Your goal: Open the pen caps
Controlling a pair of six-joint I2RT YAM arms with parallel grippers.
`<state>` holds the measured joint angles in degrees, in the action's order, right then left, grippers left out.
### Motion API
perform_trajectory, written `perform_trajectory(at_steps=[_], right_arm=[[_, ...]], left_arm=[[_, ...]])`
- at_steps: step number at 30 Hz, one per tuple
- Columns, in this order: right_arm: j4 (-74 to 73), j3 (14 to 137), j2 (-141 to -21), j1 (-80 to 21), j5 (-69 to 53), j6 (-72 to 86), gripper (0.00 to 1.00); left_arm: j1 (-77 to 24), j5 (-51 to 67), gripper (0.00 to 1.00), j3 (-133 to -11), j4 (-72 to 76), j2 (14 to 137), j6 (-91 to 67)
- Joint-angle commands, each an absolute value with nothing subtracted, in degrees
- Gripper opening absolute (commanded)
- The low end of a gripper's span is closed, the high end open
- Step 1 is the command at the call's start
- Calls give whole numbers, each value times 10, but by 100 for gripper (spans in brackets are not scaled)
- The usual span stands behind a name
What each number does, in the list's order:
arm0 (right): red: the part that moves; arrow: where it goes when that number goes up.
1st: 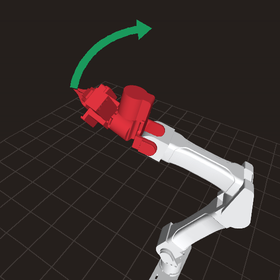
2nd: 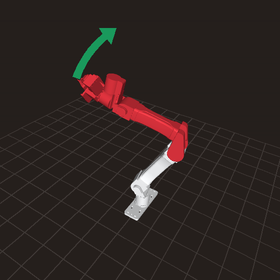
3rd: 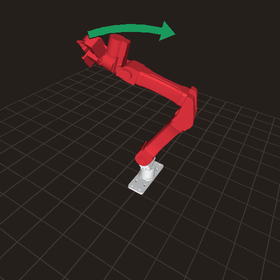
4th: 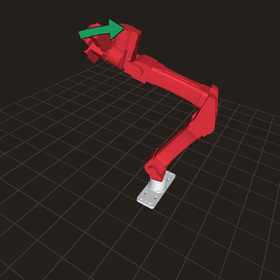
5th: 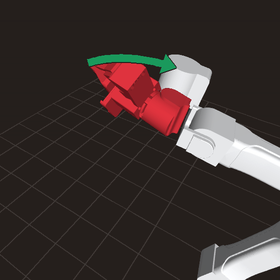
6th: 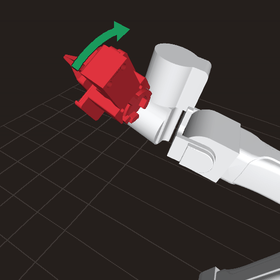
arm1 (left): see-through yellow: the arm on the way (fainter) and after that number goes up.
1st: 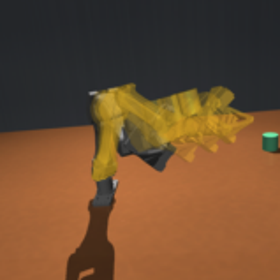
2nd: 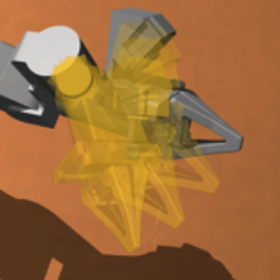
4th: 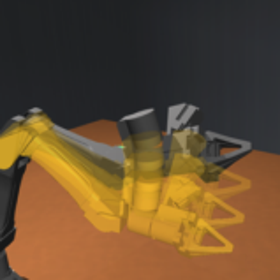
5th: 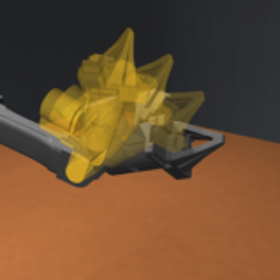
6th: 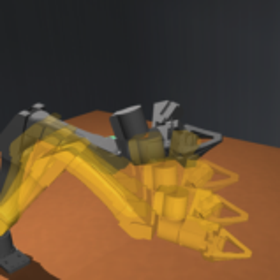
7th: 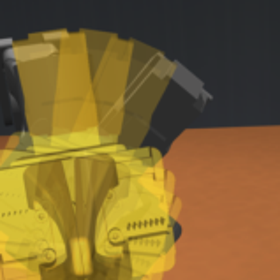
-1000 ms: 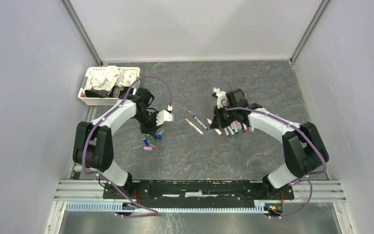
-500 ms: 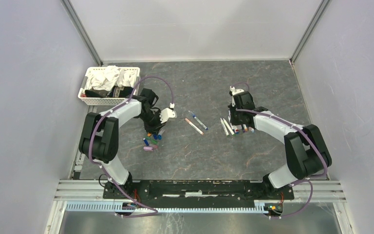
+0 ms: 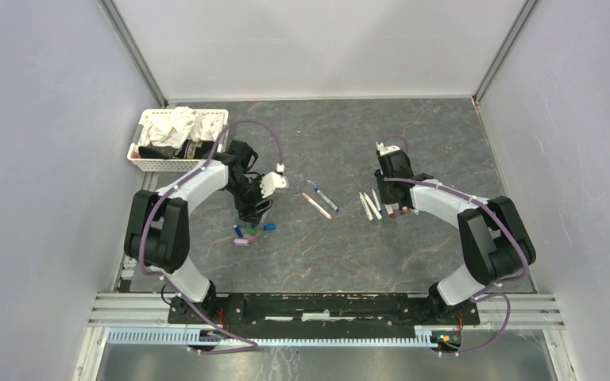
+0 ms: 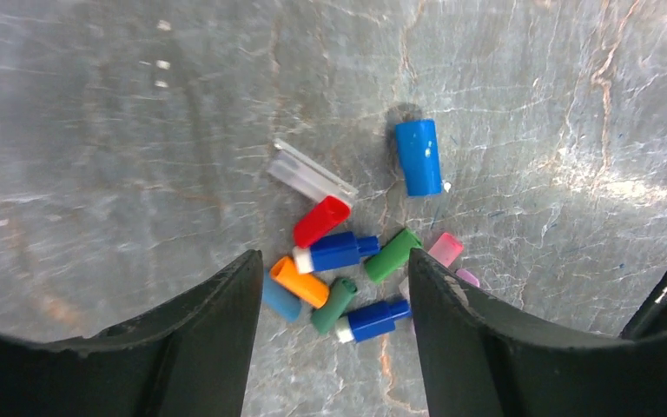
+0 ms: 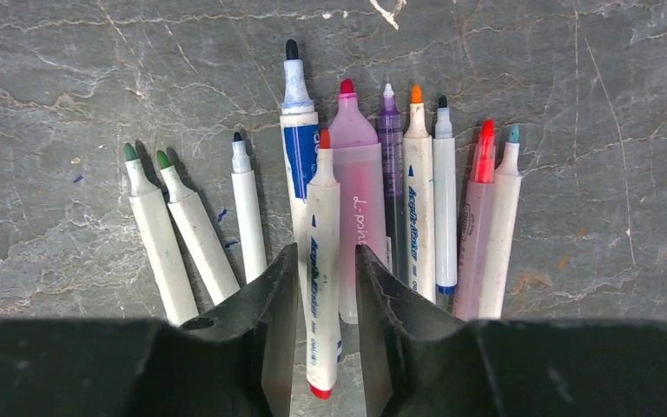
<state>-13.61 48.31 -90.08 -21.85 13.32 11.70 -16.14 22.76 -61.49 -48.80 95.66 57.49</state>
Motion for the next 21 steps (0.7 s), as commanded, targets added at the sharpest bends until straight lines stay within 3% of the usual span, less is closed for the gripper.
perform_trajectory(at_steps=[1,3,4,5,14,21], right_arm=[[-132,511,-883,-218,155,114,36],[-137,523,-875,-224,151,116,38],[-137,527,-870,-232,150,115,39],[-135,533,-866,-241,147,114,40],[-93,602,-911,-397,49,65,46],[-73,636,-999,-444,4,31,49]], left_arm=[[-162,254,71,-678,-526,897,543],[-162,253,76,-705,-541,884,532],[-162,254,97,-720,-550,879,527],[-161,255,99,-735,-562,874,522],[-155,195,100,-786,-530,794,396],[-132,167,100,-760,-532,751,372]])
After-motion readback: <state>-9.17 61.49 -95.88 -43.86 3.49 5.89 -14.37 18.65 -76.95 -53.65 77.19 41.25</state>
